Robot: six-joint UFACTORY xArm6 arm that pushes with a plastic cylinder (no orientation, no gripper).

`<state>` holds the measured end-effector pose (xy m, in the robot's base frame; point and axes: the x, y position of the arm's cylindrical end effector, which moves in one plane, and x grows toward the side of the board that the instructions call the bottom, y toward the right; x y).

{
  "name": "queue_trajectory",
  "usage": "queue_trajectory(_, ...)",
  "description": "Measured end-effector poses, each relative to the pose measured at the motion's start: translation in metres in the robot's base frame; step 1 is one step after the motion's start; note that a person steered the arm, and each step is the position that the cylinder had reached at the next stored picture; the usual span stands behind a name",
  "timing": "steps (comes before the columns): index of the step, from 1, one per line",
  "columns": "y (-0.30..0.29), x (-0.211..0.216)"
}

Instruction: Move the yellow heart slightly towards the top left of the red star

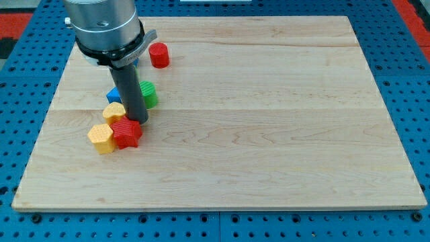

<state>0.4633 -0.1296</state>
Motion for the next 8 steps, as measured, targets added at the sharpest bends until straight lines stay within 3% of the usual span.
queue_trajectory(3, -0.028, -0.011)
queue_trajectory(4, 0.025, -0.019)
queue_trajectory(5, 0.077, 0.003)
queue_trajectory(6, 0.096, 0.104)
queue_trajectory(7, 0.048, 0.156)
queue_trajectory(8, -0.032, 0.148)
